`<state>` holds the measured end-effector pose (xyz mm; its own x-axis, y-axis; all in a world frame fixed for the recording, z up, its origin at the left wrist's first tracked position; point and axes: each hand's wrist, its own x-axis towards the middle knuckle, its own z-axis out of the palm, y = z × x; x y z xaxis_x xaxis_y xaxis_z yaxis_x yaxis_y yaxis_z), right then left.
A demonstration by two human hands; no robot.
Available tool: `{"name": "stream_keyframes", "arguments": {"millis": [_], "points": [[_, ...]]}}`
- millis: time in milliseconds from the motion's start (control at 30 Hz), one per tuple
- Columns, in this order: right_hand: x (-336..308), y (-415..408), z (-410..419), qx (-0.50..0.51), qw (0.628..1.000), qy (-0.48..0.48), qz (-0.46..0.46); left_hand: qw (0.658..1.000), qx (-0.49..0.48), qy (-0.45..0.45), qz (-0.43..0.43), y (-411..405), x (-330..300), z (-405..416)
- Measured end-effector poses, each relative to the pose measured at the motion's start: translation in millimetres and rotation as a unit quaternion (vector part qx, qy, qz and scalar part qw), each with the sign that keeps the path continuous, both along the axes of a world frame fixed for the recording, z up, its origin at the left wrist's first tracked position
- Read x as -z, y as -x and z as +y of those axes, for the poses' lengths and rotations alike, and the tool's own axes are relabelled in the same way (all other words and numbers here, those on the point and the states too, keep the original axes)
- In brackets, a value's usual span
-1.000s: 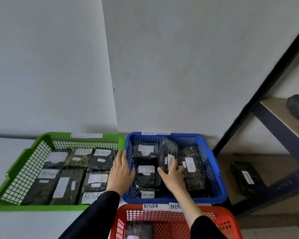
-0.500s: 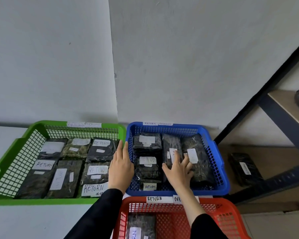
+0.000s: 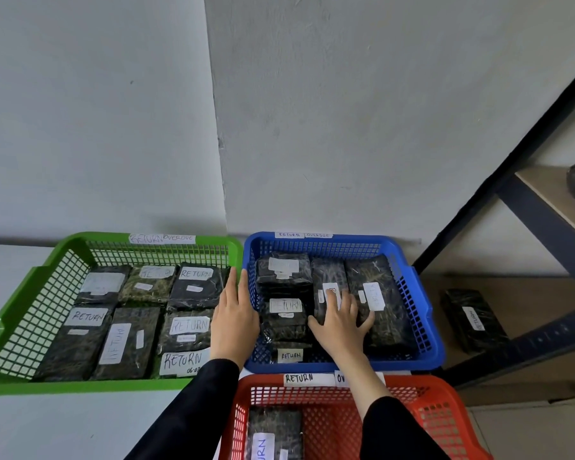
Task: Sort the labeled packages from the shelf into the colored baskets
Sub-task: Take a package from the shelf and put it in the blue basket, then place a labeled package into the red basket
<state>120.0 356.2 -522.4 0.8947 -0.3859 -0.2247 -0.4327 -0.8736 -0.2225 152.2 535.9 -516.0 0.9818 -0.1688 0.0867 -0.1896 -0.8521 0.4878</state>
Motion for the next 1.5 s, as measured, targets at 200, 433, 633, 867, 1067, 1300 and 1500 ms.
{"name": "stream_keyframes", "arguments": {"millis": [200,433,633,867,1067,1300,1500], "points": [[-10,2,1,0.016,0.998,-0.067,-0.006,0.996,0.013,-0.078,0.051,-4,-9,0],[-59,25,-16,-0.026,0.984,-0.131,-0.12,0.995,0.039,-0.058,0.07,2,-41,15],[-100,75,-69,-0.027,0.972,-0.133,-0.192,0.997,0.04,-0.062,0.008,48,-79,-24],[-132,197,-170,-0.048,0.967,-0.096,-0.231,0.996,0.071,-0.011,-0.048,153,-111,-134],[-144,321,-276,-0.015,0.974,-0.044,-0.221,0.982,0.163,-0.034,-0.086,263,-125,-242],[-147,428,-370,0.074,0.951,-0.163,-0.252,0.964,0.251,-0.031,-0.084,348,-143,-339],[-115,469,-404,0.133,0.937,-0.197,-0.256,0.949,0.305,-0.056,-0.055,377,-124,-389]]}}
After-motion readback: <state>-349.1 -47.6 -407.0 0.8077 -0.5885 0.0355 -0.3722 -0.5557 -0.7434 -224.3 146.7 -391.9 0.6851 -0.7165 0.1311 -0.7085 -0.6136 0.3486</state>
